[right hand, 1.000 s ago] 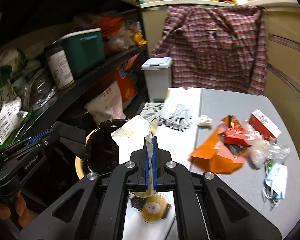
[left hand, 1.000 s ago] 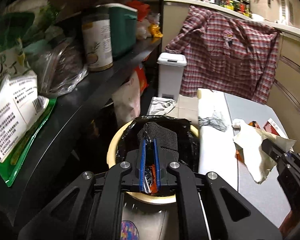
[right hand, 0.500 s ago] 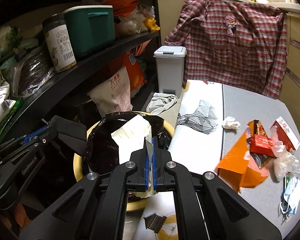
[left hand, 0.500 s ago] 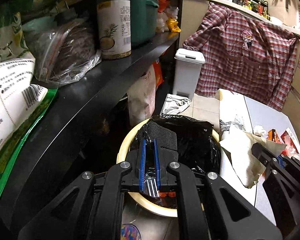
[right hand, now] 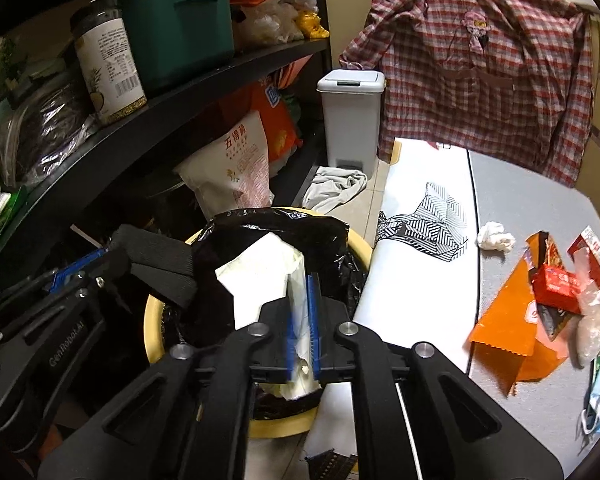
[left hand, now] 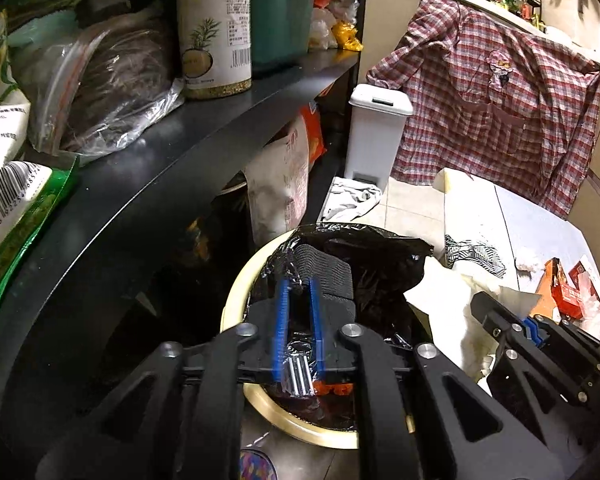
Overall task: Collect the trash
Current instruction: 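Carry both items over the bin and open both grippers, then move both tools back over the table toward the blue face mask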
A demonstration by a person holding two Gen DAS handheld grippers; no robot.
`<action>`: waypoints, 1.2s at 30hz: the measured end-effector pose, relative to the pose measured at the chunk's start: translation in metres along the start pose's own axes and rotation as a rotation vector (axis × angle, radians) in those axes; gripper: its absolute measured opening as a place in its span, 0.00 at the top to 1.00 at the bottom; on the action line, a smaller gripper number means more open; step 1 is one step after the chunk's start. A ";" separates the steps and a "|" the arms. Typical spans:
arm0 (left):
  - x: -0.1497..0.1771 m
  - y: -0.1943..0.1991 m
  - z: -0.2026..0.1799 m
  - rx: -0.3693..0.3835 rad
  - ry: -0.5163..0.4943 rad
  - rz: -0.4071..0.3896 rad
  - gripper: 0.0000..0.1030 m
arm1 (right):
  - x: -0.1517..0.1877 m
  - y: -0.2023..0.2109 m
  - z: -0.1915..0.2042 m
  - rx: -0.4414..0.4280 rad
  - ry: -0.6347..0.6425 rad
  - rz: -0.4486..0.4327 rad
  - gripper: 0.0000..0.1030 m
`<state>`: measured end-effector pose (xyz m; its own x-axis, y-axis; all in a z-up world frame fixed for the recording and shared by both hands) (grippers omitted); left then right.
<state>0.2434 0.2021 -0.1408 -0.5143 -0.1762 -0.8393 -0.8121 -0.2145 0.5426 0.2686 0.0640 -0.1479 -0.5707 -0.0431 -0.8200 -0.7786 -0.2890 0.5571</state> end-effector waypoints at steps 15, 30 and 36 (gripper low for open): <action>-0.005 0.015 0.002 -0.090 -0.038 -0.067 0.23 | -0.006 0.015 -0.007 0.055 -0.006 -0.046 0.44; -0.007 0.066 -0.016 -0.003 -0.051 -0.127 0.20 | -0.008 0.084 -0.028 0.086 -0.021 -0.121 0.34; -0.008 0.092 -0.033 0.039 -0.072 -0.172 0.16 | -0.005 0.113 -0.046 0.118 -0.055 -0.145 0.31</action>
<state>0.1818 0.1519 -0.0834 -0.3844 -0.0707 -0.9204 -0.8990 -0.1979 0.3907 0.1954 -0.0120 -0.0871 -0.4612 0.0443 -0.8862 -0.8771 -0.1739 0.4478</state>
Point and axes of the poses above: each gripper's, at about its wrist camera, not at the fingertips, and y roughly against the way its jaws point, z to its left, x to its underside, the point moved 1 cm from there along -y, roughly the way its jaws point, and after that the axes turned 11 degrees about -z, right-handed, at the moved point
